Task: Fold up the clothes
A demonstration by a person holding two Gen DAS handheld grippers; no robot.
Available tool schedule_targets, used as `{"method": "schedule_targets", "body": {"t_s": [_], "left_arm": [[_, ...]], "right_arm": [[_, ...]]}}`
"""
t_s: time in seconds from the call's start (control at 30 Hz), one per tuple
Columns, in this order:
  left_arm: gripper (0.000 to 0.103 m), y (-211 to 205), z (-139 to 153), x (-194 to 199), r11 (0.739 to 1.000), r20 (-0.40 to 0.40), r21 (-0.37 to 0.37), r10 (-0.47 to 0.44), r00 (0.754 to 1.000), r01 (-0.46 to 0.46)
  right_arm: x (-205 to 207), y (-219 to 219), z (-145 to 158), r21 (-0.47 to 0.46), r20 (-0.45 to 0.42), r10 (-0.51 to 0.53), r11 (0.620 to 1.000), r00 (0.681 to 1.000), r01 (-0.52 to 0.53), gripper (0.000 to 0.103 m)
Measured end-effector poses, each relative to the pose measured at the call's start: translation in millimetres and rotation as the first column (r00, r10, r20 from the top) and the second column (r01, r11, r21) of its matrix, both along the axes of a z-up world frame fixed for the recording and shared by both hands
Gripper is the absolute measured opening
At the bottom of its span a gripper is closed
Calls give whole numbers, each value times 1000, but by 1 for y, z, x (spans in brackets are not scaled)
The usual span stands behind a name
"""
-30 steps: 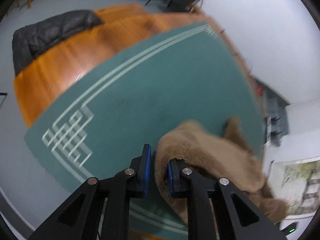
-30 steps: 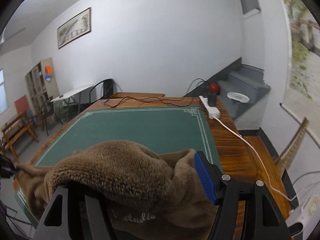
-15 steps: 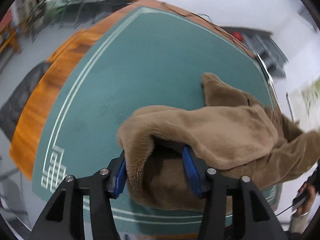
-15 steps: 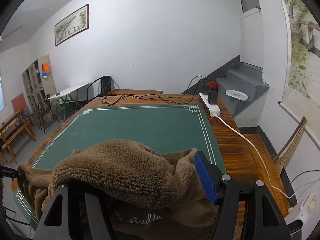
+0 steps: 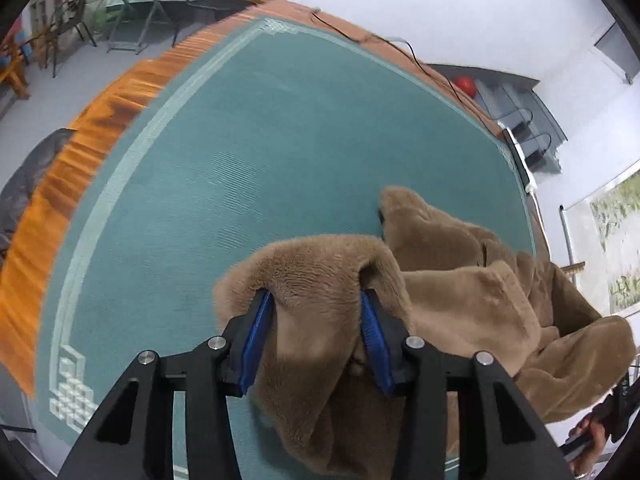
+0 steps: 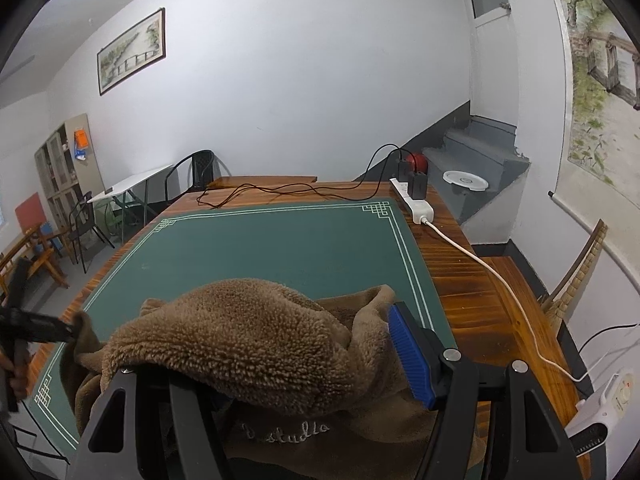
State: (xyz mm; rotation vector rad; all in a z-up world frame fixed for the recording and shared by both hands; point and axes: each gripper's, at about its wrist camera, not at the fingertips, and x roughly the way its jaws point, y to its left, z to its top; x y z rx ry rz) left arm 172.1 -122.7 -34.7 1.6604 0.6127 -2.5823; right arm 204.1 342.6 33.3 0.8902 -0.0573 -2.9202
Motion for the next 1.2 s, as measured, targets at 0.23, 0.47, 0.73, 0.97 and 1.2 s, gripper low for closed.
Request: {"method": "schedule_targets", "body": {"t_s": [0.23,0.47,0.73,0.97,1.2], "left_arm": [[59,45,5,48,971,63,-56,-231,971,235],[63,79,-15,35,954,64,-185,-227,972,235],[65,26,-23,-35,992,41,-126,19,999,-13],[65,-105,-8,-11,910,58,80,403,913,-407],[64,-123,-31,41,823,90,288,485,870,-489]], "right_arm": [[-4,-6,-1,1,2,28,1000,1000,-28,68],[-6,-7,0,2,-2,67,998,998,-67,68],[3,-1,4,3,-16,75,997,997,-75,68],[12,25,0,-26,-5,10,1000,1000,-10,68],[1,37,-1,-52,1,-13,999,1000,13,68]]}}
